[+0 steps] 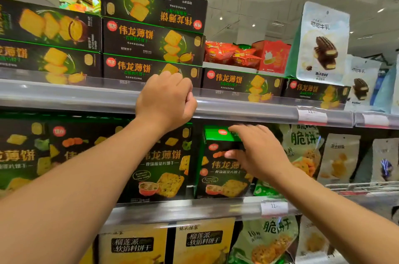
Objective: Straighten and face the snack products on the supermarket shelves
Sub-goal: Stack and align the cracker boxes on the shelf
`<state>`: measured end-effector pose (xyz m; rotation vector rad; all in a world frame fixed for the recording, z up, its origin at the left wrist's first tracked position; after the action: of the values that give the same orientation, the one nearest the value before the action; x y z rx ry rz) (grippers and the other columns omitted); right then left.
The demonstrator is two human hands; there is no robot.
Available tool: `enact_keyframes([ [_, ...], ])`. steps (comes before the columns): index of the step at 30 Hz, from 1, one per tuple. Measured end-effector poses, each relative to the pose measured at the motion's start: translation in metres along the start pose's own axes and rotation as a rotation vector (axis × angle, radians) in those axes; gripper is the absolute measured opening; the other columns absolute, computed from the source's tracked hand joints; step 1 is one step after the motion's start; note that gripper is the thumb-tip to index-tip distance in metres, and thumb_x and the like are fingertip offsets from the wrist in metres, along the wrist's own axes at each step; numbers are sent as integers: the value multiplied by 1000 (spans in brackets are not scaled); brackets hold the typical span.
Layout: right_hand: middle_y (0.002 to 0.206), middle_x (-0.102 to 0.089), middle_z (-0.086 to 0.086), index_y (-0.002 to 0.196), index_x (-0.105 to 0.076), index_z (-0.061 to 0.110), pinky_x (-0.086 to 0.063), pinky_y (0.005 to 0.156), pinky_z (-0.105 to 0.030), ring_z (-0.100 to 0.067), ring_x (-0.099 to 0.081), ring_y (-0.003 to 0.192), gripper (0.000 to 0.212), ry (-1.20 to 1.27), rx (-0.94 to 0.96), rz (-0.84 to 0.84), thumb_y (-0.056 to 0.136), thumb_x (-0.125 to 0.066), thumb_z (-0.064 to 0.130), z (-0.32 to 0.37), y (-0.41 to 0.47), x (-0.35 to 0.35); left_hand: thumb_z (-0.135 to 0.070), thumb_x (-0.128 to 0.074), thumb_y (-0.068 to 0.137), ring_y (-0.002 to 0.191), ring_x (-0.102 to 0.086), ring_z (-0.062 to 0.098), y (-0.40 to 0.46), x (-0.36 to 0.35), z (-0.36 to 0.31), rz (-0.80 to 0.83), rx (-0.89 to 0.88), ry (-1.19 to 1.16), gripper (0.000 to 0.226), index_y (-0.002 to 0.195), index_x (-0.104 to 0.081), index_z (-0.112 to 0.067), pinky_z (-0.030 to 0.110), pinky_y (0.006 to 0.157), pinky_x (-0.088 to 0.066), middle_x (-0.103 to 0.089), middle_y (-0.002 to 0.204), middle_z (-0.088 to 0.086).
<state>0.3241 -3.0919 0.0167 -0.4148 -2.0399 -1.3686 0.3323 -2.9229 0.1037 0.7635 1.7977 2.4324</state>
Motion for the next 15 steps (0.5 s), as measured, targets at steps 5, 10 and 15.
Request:
enact_keyframes([
  [5,103,-71,-3,121,-53,20,-46,72,-34,-27,-65,93,51,30,-49,96,86,-57,57,-20,24,-25,-30,-43,86,68,-44,22,0,0,-2,-16,-12,10,27,81,-61,-11,34,57,-32,-53,71,4],
  [10,109,-69,-3,123,-52,23,-45,68,-31,-25,-63,96,45,130,-118,219,90,-54,54,-32,41,-48,-30,-43,86,68,-44,23,0,0,-1,-14,-6,22,26,81,-61,-11,36,57,-33,-53,72,4],
  [15,94,-67,1,117,-55,24,-43,63,-31,-23,-63,88,45,151,-110,204,88,-53,57,-22,49,-55,-30,-44,86,67,-44,23,0,0,-3,-20,-8,27,25,80,-60,-11,36,57,-33,-53,71,4],
])
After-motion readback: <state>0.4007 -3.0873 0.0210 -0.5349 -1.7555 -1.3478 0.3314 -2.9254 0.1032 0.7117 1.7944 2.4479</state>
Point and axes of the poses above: each hand's wrist, its own y-axis towards the middle knuckle, its own x-axis out of the back of the hand, z = x × y, the point moved 10 cm from there along y, towards the middle knuckle
